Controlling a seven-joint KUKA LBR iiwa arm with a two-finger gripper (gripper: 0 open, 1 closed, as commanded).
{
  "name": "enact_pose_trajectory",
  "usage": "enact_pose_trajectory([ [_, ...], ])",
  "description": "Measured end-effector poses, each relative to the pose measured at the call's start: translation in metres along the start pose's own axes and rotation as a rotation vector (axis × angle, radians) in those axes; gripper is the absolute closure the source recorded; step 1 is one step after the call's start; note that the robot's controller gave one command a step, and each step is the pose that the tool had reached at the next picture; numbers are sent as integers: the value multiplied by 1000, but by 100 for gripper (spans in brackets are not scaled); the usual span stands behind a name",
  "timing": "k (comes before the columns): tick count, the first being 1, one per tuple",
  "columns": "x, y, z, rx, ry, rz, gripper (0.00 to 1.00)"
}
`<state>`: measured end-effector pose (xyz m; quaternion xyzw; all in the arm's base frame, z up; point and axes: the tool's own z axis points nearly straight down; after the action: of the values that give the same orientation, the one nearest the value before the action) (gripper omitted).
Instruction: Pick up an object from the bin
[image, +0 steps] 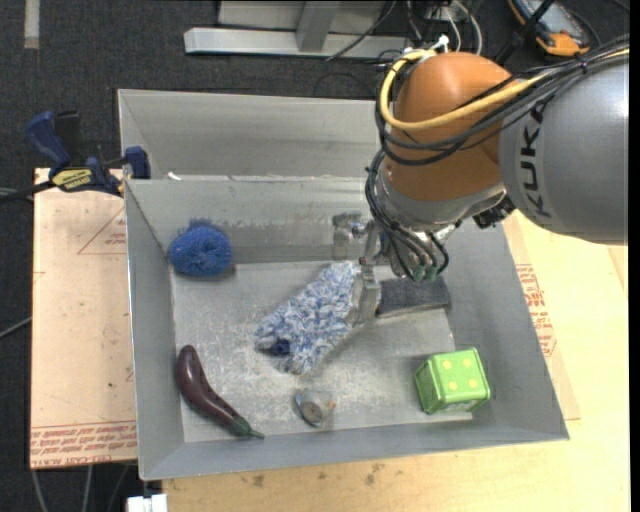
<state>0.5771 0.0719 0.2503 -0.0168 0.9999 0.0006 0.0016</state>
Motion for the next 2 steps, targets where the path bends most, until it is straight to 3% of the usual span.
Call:
enact_pose_trajectory([
  [1, 0, 0, 0, 0, 0, 0, 0],
  [2, -4, 0, 44, 0, -7, -22, 0],
])
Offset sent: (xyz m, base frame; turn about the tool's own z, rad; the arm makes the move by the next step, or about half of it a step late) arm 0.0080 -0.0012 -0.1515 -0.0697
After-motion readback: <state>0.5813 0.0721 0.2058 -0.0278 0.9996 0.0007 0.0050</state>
